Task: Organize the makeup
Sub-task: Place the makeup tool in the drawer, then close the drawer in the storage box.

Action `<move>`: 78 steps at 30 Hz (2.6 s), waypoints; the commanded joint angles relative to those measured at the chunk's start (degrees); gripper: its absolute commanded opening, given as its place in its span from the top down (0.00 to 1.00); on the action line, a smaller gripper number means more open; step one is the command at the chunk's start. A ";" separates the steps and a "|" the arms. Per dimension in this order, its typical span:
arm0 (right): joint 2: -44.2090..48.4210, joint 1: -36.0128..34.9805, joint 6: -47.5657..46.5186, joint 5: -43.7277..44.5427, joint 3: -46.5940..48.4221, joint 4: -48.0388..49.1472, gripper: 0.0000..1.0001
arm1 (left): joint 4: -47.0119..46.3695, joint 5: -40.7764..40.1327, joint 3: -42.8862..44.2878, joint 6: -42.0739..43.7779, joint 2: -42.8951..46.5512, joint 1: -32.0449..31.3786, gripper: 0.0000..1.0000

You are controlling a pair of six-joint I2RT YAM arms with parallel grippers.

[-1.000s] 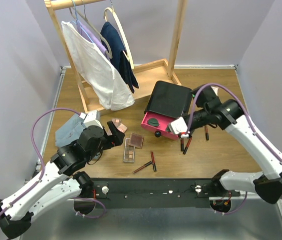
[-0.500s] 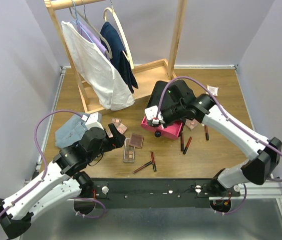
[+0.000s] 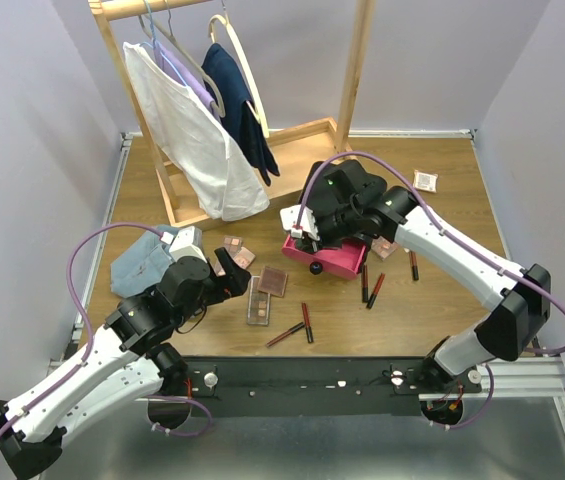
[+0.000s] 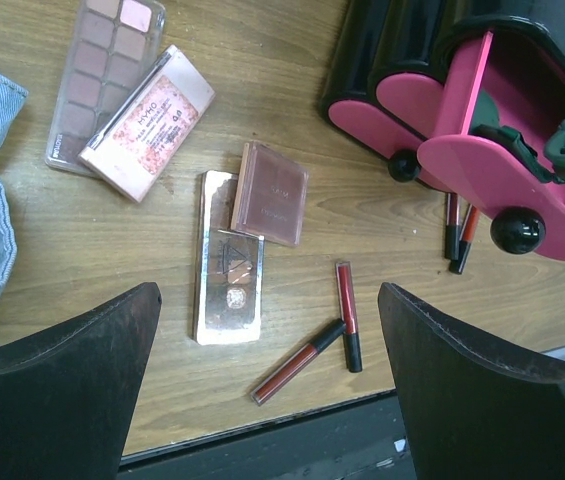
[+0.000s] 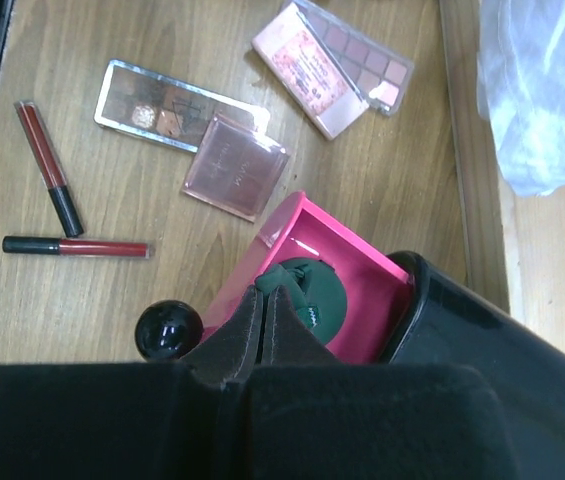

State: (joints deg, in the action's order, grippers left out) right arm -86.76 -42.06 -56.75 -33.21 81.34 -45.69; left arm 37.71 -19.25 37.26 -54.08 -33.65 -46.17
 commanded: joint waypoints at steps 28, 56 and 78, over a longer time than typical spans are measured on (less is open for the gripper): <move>0.36 -0.12 8.14 13.44 -2.07 5.35 0.55 | -0.63 0.00 -0.60 -0.67 0.95 0.38 0.01; 7.92 -0.12 8.59 -7.83 -2.59 0.87 0.46 | 0.61 -1.41 1.24 1.35 -0.10 0.73 0.01; 9.51 -2.23 4.46 -11.35 -7.51 -4.40 0.43 | 0.52 -1.59 1.42 2.67 -1.68 1.00 0.01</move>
State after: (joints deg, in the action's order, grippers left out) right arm -78.39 -42.81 -49.71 -43.44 75.64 -46.89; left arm 38.68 -19.31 37.08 -52.47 -34.81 -45.54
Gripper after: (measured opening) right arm 0.569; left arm 0.987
